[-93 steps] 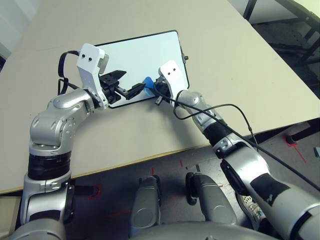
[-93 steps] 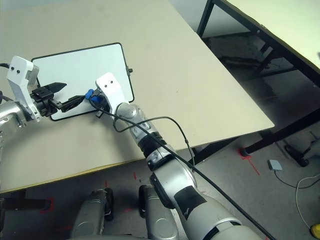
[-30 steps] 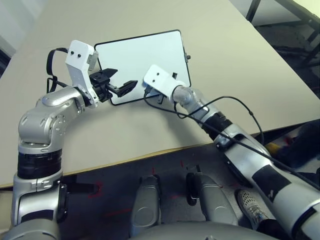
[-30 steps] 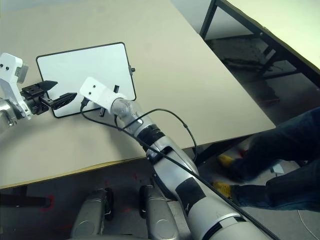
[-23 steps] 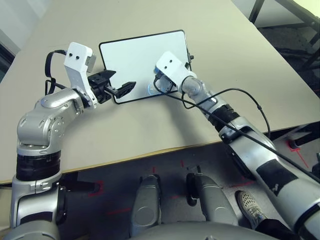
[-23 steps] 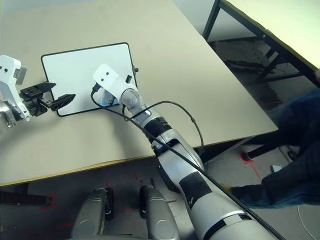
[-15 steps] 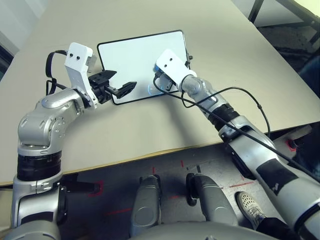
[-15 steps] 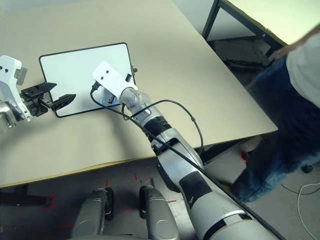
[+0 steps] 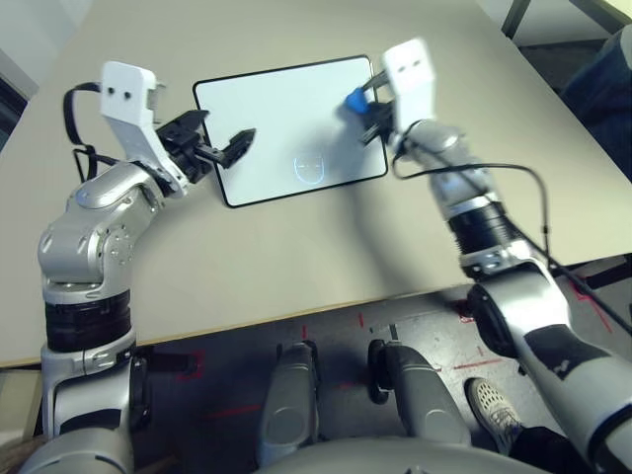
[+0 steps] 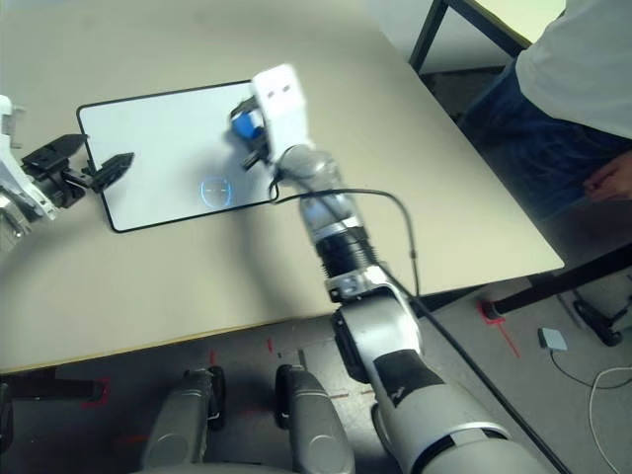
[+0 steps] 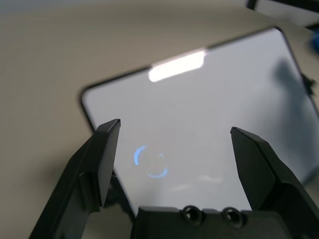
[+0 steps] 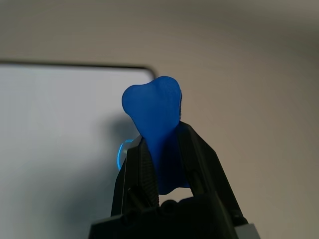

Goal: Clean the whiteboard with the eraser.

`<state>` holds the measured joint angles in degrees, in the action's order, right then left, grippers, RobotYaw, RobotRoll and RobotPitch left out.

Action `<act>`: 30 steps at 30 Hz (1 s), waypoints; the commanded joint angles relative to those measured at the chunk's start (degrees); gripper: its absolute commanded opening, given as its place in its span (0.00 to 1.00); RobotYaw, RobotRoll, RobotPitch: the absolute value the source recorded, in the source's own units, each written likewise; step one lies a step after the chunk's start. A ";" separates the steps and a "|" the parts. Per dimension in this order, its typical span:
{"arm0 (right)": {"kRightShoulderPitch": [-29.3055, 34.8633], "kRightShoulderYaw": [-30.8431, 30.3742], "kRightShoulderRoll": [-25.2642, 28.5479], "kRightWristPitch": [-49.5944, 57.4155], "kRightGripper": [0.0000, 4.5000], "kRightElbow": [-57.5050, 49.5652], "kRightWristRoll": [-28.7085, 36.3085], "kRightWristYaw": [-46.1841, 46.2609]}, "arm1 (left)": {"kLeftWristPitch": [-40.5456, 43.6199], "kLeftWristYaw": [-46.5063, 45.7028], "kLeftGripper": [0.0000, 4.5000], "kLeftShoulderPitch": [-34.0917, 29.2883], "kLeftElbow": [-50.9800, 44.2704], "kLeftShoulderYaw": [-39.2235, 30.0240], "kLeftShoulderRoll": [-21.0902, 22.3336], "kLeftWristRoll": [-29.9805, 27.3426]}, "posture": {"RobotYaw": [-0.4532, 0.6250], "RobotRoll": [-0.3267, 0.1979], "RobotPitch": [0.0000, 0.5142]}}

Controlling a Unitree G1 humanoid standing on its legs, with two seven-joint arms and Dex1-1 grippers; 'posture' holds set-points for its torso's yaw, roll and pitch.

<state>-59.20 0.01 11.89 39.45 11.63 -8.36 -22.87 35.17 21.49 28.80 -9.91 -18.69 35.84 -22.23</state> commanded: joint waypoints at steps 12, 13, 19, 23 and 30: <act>5.92 5.43 6.70 14.05 0.18 3.61 5.45 2.38 | -22.81 -7.50 1.00 -6.87 14.17 -11.98 1.13 7.74 | 0.52 0.62 0.34; 6.02 5.57 6.20 14.00 0.18 4.69 5.97 2.64 | -23.79 -7.54 1.00 -7.78 15.32 -12.57 1.12 7.78 | 0.52 0.62 0.34; 5.50 4.03 5.32 10.14 0.18 11.97 6.63 3.31 | -29.22 -7.77 1.00 -12.36 22.43 -14.95 2.05 8.05 | 0.53 0.62 0.35; 5.03 1.82 5.12 7.67 0.18 17.33 6.09 3.11 | -30.77 -8.40 1.00 -13.93 26.63 -16.59 1.91 7.73 | 0.54 0.62 0.35; 4.32 0.45 4.44 5.55 0.25 22.60 6.42 3.22 | -31.17 -8.65 1.00 -13.52 27.49 -16.03 1.22 7.26 | 0.54 0.62 0.36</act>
<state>-55.23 1.25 16.93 44.87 32.22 -2.28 -19.70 4.14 13.11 15.53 16.69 -34.79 37.33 -14.51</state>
